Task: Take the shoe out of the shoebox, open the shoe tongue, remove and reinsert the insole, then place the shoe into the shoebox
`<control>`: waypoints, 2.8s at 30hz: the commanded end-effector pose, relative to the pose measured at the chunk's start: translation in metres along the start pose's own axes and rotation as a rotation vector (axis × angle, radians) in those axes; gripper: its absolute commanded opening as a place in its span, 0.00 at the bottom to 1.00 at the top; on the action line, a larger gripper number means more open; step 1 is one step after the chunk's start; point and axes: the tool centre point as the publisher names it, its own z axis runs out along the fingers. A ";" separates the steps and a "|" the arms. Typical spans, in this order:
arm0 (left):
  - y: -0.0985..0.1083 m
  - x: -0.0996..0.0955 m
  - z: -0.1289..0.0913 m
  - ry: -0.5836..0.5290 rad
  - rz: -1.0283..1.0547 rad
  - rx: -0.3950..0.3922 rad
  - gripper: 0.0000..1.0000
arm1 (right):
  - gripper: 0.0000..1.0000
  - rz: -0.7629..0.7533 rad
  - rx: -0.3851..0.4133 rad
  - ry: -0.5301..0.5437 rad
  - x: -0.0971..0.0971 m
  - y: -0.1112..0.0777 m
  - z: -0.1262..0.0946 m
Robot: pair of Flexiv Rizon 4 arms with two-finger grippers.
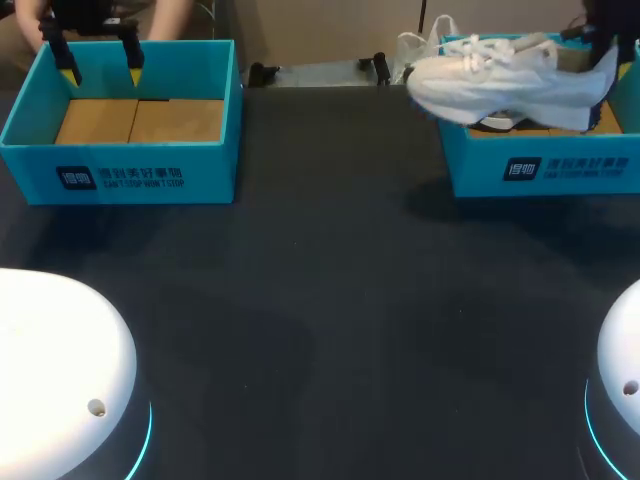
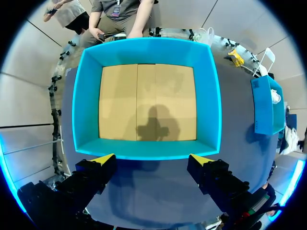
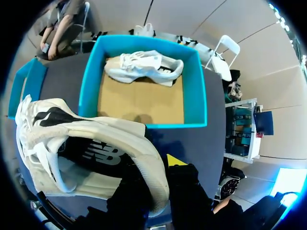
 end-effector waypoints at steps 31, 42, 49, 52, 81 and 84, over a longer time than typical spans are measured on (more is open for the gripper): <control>0.000 0.000 0.000 0.000 0.000 0.000 1.00 | 0.00 -0.056 -0.009 0.080 0.159 -0.163 -0.033; 0.000 0.000 0.000 0.000 0.000 0.000 1.00 | 0.00 -0.076 0.048 0.093 0.187 -0.193 -0.019; 0.000 0.000 0.000 0.000 0.000 0.000 1.00 | 0.00 -0.063 0.070 0.094 0.189 -0.198 -0.016; 0.000 0.000 0.000 0.000 0.000 0.000 1.00 | 0.00 -0.063 0.070 0.094 0.189 -0.198 -0.016; 0.000 0.000 0.000 0.000 0.000 0.000 1.00 | 0.00 -0.190 0.047 0.083 0.236 -0.192 0.042; 0.000 0.000 0.000 0.000 0.000 0.000 1.00 | 0.00 -0.205 0.041 0.058 0.244 -0.192 0.054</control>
